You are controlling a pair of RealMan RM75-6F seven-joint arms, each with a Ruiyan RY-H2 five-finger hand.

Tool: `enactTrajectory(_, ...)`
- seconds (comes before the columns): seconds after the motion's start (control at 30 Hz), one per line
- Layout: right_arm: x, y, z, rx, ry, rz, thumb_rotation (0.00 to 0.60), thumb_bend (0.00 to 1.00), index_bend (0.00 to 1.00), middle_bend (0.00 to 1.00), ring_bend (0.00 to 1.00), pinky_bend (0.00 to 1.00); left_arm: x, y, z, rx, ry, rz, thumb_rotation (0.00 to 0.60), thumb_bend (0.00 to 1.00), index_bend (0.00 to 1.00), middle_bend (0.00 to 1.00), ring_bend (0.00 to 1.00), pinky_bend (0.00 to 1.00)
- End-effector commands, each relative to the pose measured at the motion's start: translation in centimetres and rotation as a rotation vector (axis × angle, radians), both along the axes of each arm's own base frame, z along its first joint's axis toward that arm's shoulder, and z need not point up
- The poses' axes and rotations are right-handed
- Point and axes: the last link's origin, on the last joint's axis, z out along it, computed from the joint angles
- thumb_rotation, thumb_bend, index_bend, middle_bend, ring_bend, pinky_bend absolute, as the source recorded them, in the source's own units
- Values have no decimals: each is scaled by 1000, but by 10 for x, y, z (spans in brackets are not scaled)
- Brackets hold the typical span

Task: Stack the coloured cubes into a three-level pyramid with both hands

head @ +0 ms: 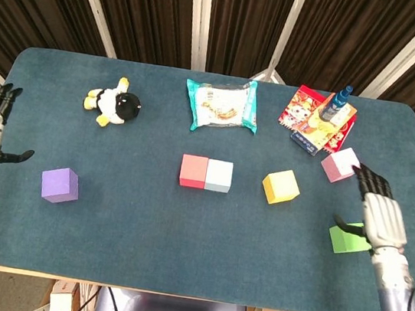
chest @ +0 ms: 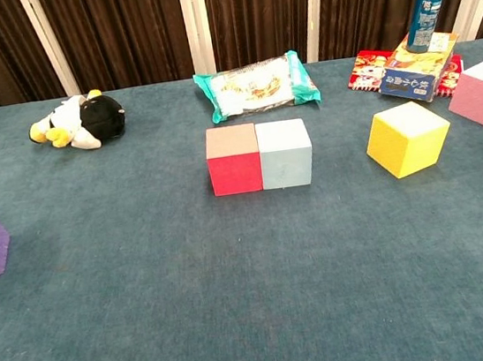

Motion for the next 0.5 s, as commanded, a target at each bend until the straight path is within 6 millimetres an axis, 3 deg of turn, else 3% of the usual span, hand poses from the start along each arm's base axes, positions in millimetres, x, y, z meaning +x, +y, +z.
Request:
enactTrajectory(0.03, 30, -20, -12, 78, 70, 102, 600, 258, 0, 0, 0, 0, 2, -3, 5, 3, -20, -9, 600, 75, 0, 0, 0, 2)
enactTrajectory(0.27, 43, -47, -45, 143, 162, 139, 600, 257, 0, 0, 0, 0, 3, -6, 7, -9, -38, -19, 600, 75, 0, 0, 0, 2)
enactTrajectory(0.5, 37, -54, -70, 164, 167, 91, 600, 257, 0, 0, 0, 0, 3, -7, 8, -7, -49, -21, 600, 75, 0, 0, 0, 2)
